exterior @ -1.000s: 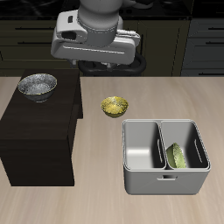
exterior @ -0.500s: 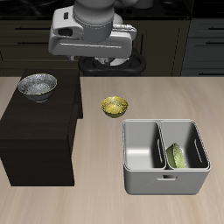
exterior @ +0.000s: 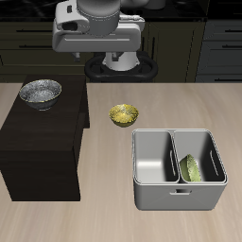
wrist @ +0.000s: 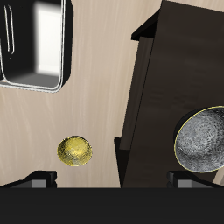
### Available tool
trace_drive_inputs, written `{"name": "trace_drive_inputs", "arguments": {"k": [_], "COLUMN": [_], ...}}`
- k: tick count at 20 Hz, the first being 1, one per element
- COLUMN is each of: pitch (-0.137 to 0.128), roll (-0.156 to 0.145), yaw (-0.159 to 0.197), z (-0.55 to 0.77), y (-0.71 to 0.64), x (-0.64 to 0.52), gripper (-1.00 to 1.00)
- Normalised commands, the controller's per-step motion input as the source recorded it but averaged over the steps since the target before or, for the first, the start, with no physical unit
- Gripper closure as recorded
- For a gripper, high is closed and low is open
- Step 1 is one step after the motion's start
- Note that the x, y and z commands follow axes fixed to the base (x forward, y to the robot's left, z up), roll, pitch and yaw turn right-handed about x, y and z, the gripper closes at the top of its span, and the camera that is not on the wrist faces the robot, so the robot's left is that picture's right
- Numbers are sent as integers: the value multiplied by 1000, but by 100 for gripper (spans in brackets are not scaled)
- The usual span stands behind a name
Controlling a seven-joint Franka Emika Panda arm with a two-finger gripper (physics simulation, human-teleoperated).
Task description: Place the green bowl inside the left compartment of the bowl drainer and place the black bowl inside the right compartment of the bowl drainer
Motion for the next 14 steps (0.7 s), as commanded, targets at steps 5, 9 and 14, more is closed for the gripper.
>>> {"name": "trace_drive_inputs", "arguments": {"k": [5,9,14], "pitch": [-56,-72,-51], "roll": [-22,-25,1], "yaw": [19,16,26], "z": [-22,43,49], "y": [-254,-214,-144], "x": [-210,-235,-152], "gripper": [-100,-100,-100]}}
